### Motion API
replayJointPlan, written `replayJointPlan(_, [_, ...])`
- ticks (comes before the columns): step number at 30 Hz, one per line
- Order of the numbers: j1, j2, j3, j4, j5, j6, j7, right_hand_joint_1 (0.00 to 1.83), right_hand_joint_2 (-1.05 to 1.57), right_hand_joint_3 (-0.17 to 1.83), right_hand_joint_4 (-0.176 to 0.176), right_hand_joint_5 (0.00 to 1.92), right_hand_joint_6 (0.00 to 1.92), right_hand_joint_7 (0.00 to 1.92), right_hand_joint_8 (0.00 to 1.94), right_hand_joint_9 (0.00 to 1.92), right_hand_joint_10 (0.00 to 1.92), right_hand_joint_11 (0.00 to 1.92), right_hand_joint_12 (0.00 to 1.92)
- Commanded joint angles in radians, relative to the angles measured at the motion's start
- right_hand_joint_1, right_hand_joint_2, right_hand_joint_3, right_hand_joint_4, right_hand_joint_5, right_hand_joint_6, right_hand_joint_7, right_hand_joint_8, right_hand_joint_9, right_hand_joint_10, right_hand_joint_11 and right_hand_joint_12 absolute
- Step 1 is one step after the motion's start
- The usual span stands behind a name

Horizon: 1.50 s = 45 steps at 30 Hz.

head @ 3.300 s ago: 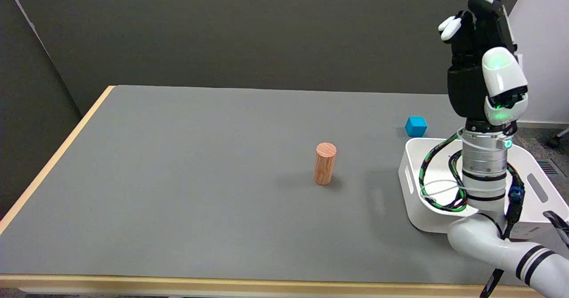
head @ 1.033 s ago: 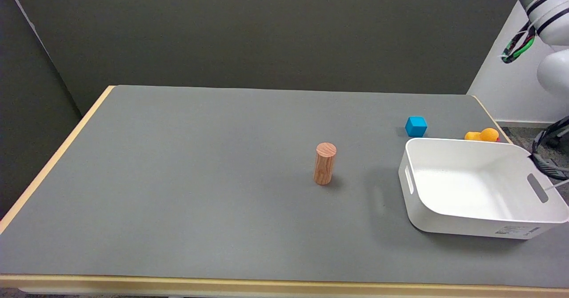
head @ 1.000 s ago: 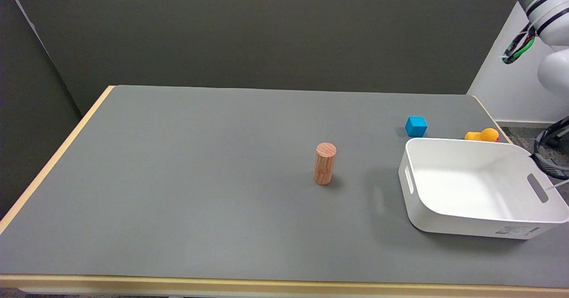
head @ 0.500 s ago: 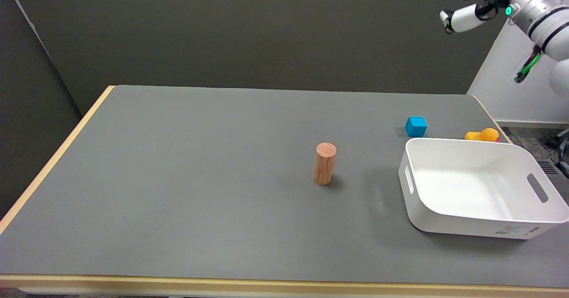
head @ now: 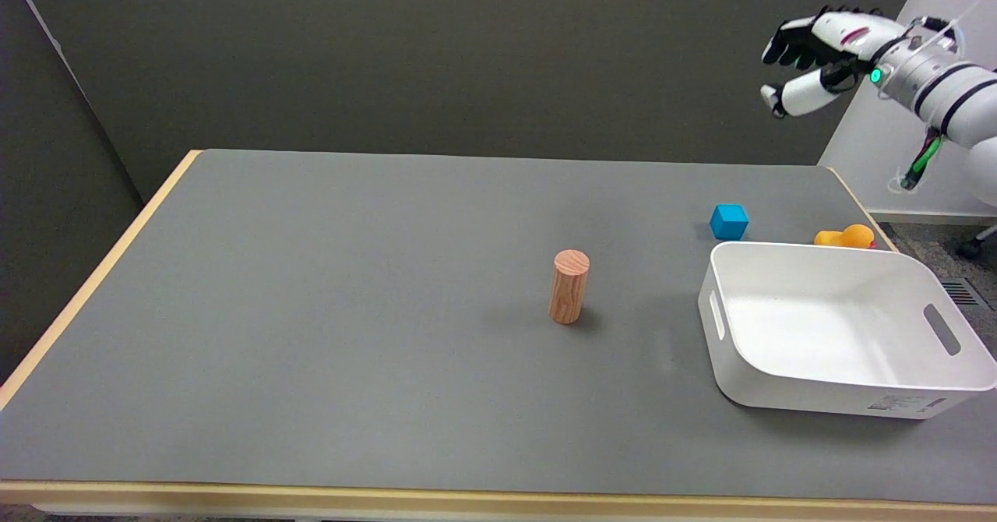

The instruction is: Pick up the blue cube.

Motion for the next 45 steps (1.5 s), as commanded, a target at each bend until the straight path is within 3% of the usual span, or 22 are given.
replayJointPlan(1, [-0.076,0.01,-0.061,0.009,0.065,-0.033,-0.045,0.75,0.63,0.93,0.046,0.41,0.8,0.48,0.53,0.44,0.98,0.25,1.41])
replayJointPlan(36, [-0.167,-0.098,-0.064,-0.049,-0.006,-0.045,-0.095,0.77,0.62,0.94,0.027,0.37,0.71,0.41,0.47,0.41,0.96,0.24,1.4])
replayJointPlan(45, [-0.142,-0.134,-0.065,-0.081,-0.024,-0.045,-0.095,0.76,0.62,0.93,0.015,0.26,0.48,0.38,0.42,0.38,0.96,0.23,1.39])
